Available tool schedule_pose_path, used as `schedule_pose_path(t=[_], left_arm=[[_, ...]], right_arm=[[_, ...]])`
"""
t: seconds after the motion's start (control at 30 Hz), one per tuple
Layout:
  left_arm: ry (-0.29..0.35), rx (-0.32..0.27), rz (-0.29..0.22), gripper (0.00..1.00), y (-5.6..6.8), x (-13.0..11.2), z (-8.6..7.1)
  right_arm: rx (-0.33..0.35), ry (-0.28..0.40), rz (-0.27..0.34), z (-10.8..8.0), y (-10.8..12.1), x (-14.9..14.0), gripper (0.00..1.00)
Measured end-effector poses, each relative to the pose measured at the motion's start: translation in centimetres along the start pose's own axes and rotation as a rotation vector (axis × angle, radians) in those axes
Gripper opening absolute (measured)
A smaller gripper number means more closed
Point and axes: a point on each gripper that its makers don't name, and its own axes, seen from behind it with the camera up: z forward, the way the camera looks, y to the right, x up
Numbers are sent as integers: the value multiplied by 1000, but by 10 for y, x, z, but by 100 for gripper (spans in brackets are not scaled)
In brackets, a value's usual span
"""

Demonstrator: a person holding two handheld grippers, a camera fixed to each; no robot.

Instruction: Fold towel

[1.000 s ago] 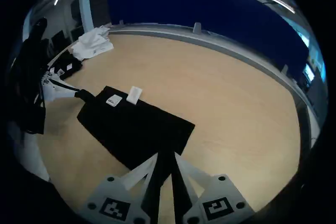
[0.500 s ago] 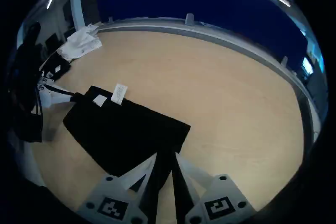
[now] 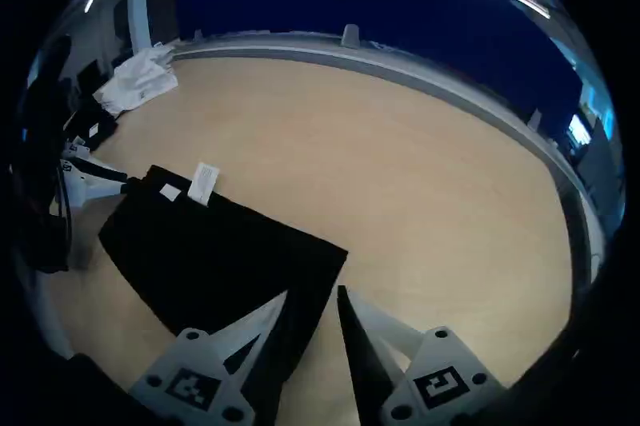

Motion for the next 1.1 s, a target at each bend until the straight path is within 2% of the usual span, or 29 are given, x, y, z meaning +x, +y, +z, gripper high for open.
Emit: schedule_pose_path(t=[0.17, 0.27, 0.37, 0.4, 0.47, 0.5, 0.53, 0.6, 0.73, 0.8, 1.1], left_arm=[[0, 11, 2, 39, -4, 2, 1], [3, 12, 1, 42, -5, 3, -1], [7, 10, 0, 45, -6, 5, -3], [9, 9, 0, 47, -6, 5, -4], [13, 9, -1, 51, -7, 7, -6], [16, 9, -1, 56, -8, 7, -7], [18, 9, -2, 61, -8, 8, -8], [23, 8, -2, 65, -9, 10, -10], [26, -4, -7, 85, -9, 12, -15], [24, -7, -11, 88, -9, 11, -17], [16, -3, -14, 89, -9, -1, -24]], right_arm=[[-30, -3, -19, 4, 7, 2, 64], [-45, 5, -23, 4, 12, 5, 71], [-62, 12, -19, 4, 18, 9, 88], [-68, 14, -18, 4, 20, 10, 90], [-78, 19, -17, 4, 23, 12, 91], [-82, 21, -16, 4, 25, 13, 91], [-84, 24, -15, 4, 26, 14, 93], [-90, 30, -14, 4, 28, 16, 98], [-98, 35, -15, 1, 30, 18, 99], [-98, 38, -15, 0, 31, 18, 100], [-84, 44, -10, -13, 28, 13, 100]])
